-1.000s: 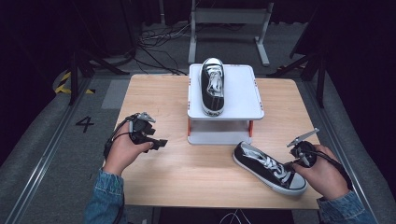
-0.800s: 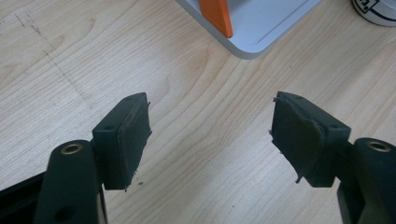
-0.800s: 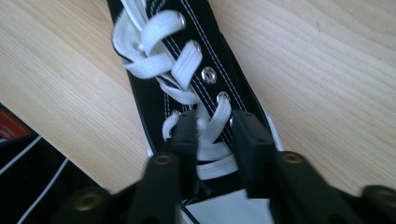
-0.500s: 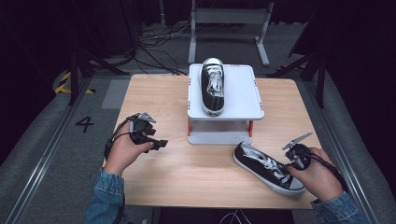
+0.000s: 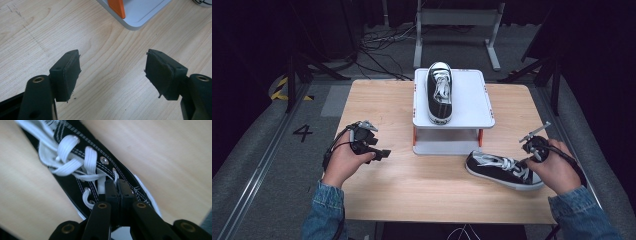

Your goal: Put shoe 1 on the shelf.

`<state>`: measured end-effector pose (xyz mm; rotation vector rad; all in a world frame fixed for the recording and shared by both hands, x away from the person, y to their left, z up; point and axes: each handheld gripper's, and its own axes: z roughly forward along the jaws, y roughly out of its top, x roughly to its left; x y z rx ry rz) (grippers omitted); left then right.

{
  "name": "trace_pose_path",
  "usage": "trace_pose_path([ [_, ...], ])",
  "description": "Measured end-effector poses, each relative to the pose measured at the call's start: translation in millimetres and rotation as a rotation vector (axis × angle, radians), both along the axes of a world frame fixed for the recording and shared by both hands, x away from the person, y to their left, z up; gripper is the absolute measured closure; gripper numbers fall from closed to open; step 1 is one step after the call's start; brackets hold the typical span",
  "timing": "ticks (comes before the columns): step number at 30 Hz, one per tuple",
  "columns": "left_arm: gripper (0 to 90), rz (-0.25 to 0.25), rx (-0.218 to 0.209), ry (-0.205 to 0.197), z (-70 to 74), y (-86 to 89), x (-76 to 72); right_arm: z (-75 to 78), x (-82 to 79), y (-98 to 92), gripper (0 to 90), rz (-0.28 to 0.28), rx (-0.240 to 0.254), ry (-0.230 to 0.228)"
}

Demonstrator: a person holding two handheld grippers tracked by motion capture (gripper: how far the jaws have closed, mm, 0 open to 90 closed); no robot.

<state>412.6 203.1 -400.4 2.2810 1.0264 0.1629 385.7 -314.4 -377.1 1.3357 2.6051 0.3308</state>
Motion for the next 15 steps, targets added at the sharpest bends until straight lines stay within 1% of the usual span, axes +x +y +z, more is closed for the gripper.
trace_pose_path([
  [1, 29.0, 0.0, 0.002, -0.001, -0.7, 0.4, 0.5, -1.4, 18.3, -5.5, 88.6, -0.013, -0.013, -0.029],
  [2, 29.0, 0.0, 0.002, -0.001, -0.7, 0.4, 0.5, -1.4, 18.3, -5.5, 88.6, -0.013, -0.013, -0.029],
  [4, 29.0, 0.0, 0.001, 0.003, -1.1, 0.5, 0.5, -8.8, 34.8, -10.0, 88.2, -0.019, -0.031, -0.053],
  [5, 29.0, 0.001, 0.005, 0.005, -1.0, 0.6, 0.5, -12.3, 38.9, -11.3, 88.1, -0.022, -0.033, -0.059],
  [6, 29.0, 0.001, 0.004, 0.004, -1.0, 0.8, 0.5, -14.0, 42.4, -13.1, 87.4, -0.03, -0.022, -0.056],
  [7, 29.0, -0.002, -0.001, 0.004, -1.3, 1.2, 0.8, -12.3, 42.0, -14.0, 86.7, -0.036, -0.001, -0.072],
  [8, 29.0, -0.002, -0.002, 0.006, -1.4, 1.3, 1.0, -10.0, 39.2, -13.1, 85.9, -0.039, 0.003, -0.072],
  [9, 29.0, -0.001, -0.001, 0.006, -1.6, 1.4, 1.1, -9.3, 36.1, -11.6, 85.6, -0.038, 0.001, -0.087],
  [10, 29.0, 0.0, 0.0, 0.005, -2.1, 1.3, 1.5, -8.1, 33.1, -10.5, 82.4, -0.043, 0.03, -0.104],
  [11, 29.0, 0.003, 0.004, 0.004, -2.3, 1.0, 1.7, -5.1, 28.9, -8.5, 79.9, -0.042, 0.092, -0.121],
  [12, 29.0, 0.0, 0.003, 0.006, -2.7, 0.4, 1.7, -1.1, 24.9, -6.2, 77.2, -0.03, 0.13, -0.126],
  [14, 29.0, -0.005, 0.009, 0.01, -2.5, -1.4, 1.3, 8.0, 16.0, 2.6, 75.0, -0.003, 0.177, -0.145],
  [15, 29.0, -0.01, 0.008, 0.011, -1.9, -2.1, 1.2, 11.2, 12.0, 9.2, 74.2, 0.022, 0.202, -0.146],
])
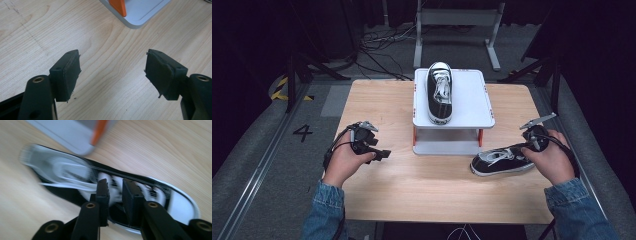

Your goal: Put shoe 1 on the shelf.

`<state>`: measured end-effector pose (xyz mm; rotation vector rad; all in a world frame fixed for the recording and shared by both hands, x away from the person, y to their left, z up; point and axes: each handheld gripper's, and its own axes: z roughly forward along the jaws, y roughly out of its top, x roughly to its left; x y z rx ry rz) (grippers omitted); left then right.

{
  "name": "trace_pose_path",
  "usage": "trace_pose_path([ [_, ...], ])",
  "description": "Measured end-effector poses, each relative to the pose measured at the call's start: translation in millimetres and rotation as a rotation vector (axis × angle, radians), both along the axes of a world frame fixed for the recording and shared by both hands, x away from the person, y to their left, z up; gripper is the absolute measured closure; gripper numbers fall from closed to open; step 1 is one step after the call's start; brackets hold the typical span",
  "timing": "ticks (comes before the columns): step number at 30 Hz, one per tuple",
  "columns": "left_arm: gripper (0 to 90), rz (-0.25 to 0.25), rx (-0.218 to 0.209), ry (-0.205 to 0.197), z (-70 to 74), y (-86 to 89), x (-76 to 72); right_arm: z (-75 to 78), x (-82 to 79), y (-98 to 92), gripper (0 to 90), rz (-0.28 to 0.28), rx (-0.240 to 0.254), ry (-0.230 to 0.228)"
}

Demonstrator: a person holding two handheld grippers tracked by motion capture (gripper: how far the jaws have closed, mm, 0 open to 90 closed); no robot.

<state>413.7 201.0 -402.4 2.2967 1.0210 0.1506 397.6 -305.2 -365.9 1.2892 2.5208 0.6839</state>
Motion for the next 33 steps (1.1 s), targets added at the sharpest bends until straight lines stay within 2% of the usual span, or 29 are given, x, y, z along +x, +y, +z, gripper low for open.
trace_pose_path([
  [4, 29.0, -0.001, -0.001, -0.007, 1.4, -0.9, -1.0, -0.3, -10.7, 34.5, 69.1, 0.133, 0.054, 0.031],
  [8, 29.0, 0.004, -0.003, -0.005, 0.6, 0.8, -1.7, -9.0, -11.3, 61.0, 67.0, 0.203, 0.07, 0.049],
  [11, 29.0, 0.003, -0.008, -0.004, -0.1, 1.8, -1.3, -15.5, -7.1, 76.5, 66.9, 0.213, 0.083, 0.066],
  [14, 29.0, 0.004, -0.007, -0.004, -0.3, 2.2, -0.9, -20.7, -1.2, 82.2, 70.9, 0.187, 0.061, 0.08],
  [15, 29.0, 0.003, -0.006, -0.004, -0.2, 2.3, -0.9, -22.0, -0.3, 83.4, 75.4, 0.185, 0.051, 0.085],
  [16, 29.0, 0.002, -0.006, -0.003, -0.2, 2.6, -0.8, -23.2, -0.1, 84.9, 79.2, 0.189, 0.019, 0.087],
  [18, 29.0, 0.004, -0.008, -0.001, -0.2, 3.1, -0.6, -20.5, -2.8, 84.6, 82.8, 0.182, 0.011, 0.093],
  [20, 29.0, 0.004, -0.009, 0.002, -0.6, 2.9, -0.5, -17.0, -7.3, 81.6, 84.7, 0.194, 0.011, 0.135],
  [21, 29.0, 0.004, -0.009, 0.002, -0.6, 2.9, -0.5, -17.0, -7.3, 81.6, 84.7, 0.194, 0.011, 0.135],
  [26, 29.0, -0.004, -0.01, 0.002, -1.6, 1.7, 0.1, -4.7, -36.2, 62.1, 86.1, 0.24, -0.023, 0.177],
  [30, 29.0, 0.001, 0.0, 0.003, -2.2, 0.6, -0.3, -1.5, -58.5, 39.4, 85.9, 0.234, -0.038, 0.223],
  [33, 29.0, -0.005, -0.001, 0.008, -1.9, -0.7, -0.3, -4.2, -65.1, 30.9, 84.7, 0.23, -0.025, 0.247],
])
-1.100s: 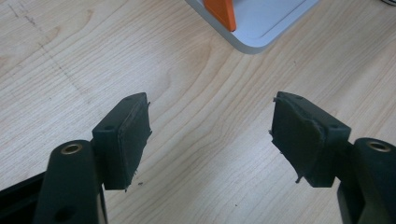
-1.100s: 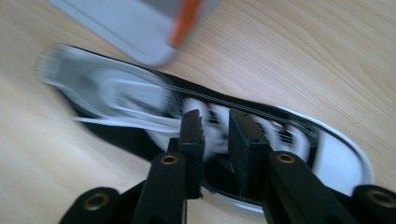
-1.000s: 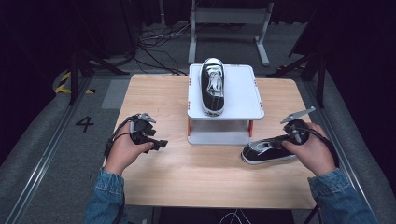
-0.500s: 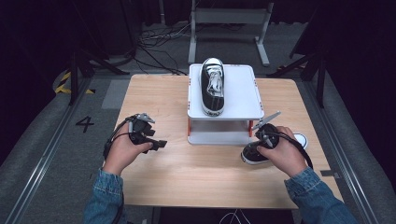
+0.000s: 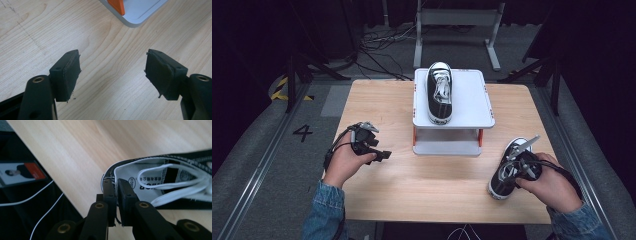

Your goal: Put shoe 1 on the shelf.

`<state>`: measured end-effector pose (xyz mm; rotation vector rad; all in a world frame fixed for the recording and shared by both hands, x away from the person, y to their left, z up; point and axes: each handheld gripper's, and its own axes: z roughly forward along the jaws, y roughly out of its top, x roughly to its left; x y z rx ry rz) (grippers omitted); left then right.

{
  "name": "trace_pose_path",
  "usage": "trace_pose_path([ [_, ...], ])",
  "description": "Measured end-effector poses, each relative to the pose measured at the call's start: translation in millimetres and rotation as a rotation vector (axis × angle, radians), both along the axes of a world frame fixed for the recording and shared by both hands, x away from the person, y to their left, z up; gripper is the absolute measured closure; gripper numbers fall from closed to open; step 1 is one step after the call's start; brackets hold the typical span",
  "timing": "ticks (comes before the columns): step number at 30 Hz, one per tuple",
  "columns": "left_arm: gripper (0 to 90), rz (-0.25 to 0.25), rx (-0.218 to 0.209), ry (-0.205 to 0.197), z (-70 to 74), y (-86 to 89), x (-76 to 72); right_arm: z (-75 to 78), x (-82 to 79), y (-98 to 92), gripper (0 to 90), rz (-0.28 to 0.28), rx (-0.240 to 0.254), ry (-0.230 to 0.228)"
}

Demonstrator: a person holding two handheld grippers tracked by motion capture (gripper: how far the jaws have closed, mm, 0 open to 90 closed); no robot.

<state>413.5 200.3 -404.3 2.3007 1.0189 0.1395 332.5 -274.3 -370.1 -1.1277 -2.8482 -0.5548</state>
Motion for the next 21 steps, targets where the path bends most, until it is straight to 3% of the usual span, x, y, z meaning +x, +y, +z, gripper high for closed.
trace_pose_path([
  [3, 29.0, -0.002, 0.0, 0.001, -1.0, -2.1, 0.1, -3.1, -5.6, -7.9, 79.2, -0.022, 0.062, -0.004],
  [5, 29.0, -0.004, 0.002, 0.001, -1.4, -2.1, 0.3, 1.0, -7.0, -11.9, 69.3, -0.035, 0.084, -0.074],
  [8, 28.9, -0.003, 0.004, 0.003, -1.6, -1.1, 0.5, 10.1, -6.1, -20.3, 63.0, -0.061, 0.103, -0.13],
  [13, 28.9, -0.001, -0.001, 0.007, -2.1, 0.7, 2.1, 11.2, 2.0, -40.6, 46.1, -0.129, 0.063, -0.257],
  [17, 29.0, -0.009, -0.007, 0.004, -1.3, -2.1, 7.4, -7.4, 12.6, -44.8, 39.3, -0.143, 0.05, -0.26],
  [21, 29.0, -0.03, -0.005, 0.004, -2.0, -10.5, 12.1, -22.0, 23.1, -46.5, 40.2, -0.159, 0.06, -0.254],
])
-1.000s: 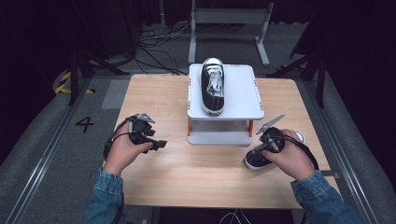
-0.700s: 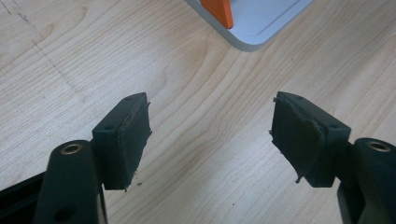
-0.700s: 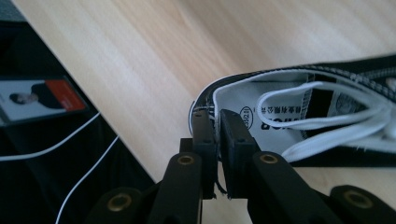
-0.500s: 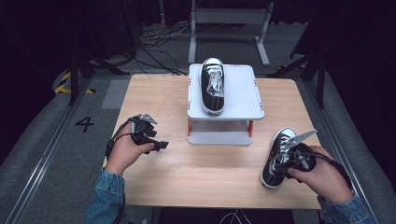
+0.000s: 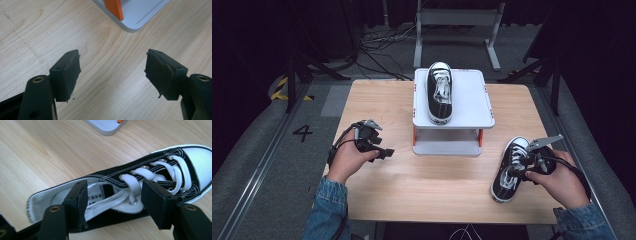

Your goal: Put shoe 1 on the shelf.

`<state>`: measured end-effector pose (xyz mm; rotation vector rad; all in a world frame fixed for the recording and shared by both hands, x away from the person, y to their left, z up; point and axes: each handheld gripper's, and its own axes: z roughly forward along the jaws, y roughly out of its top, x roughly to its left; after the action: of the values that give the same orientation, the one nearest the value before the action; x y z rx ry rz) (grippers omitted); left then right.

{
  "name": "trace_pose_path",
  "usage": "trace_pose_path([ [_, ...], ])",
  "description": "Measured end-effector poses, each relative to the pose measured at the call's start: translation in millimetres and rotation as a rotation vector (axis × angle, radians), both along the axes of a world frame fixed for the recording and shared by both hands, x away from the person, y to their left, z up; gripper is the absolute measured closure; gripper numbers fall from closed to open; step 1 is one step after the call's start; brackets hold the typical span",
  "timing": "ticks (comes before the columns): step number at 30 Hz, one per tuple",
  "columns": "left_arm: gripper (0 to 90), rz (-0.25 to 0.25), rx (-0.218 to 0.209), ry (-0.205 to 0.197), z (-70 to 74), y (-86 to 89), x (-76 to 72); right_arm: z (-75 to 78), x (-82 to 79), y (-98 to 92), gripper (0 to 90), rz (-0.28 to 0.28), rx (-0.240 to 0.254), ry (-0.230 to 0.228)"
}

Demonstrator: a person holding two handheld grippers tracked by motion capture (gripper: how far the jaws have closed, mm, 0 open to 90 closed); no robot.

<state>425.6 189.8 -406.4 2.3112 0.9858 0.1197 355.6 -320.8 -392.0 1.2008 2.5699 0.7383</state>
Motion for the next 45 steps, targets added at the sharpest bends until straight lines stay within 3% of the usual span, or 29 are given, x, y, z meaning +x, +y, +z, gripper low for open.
trace_pose_path([
  [8, 28.8, 0.0, 0.002, 0.008, -2.3, 0.7, 1.0, -0.5, 6.1, 0.7, 46.4, 0.026, -0.044, -0.02],
  [11, 28.4, 0.011, 0.0, 0.006, -2.0, 4.3, -0.9, 2.1, 3.4, -4.3, 40.6, -0.002, -0.07, -0.055],
  [14, 28.4, 0.016, 0.003, 0.007, -2.6, 6.2, -2.2, -1.1, 4.2, -9.5, 36.9, -0.026, -0.074, -0.037],
  [17, 28.4, 0.014, 0.002, 0.008, -2.6, 7.2, -3.9, -6.9, 9.5, -9.4, 37.8, -0.012, -0.086, -0.027],
  [20, 28.4, 0.021, -0.001, 0.012, -1.7, 8.8, -5.5, -12.6, 17.2, -7.7, 45.4, -0.003, -0.103, -0.014],
  [23, 28.4, 0.029, -0.004, 0.01, -1.8, 11.5, -6.3, -15.4, 22.3, -9.0, 63.4, -0.018, -0.096, 0.016],
  [26, 28.4, 0.03, -0.003, 0.014, -3.5, 13.2, -5.7, -10.0, 23.0, -10.9, 72.5, -0.048, -0.06, 0.04],
  [28, 28.4, 0.029, -0.001, 0.016, -3.9, 13.4, -5.1, -6.4, 23.9, -11.1, 75.1, -0.056, -0.069, 0.045],
  [37, 28.3, 0.028, -0.005, 0.014, -3.2, 11.3, -4.8, 7.3, 31.7, -10.7, 77.4, -0.06, -0.125, 0.064],
  [45, 28.3, 0.029, -0.008, 0.016, -2.7, 13.1, -4.8, 34.9, 38.6, -8.3, 77.8, -0.038, -0.131, 0.059],
])
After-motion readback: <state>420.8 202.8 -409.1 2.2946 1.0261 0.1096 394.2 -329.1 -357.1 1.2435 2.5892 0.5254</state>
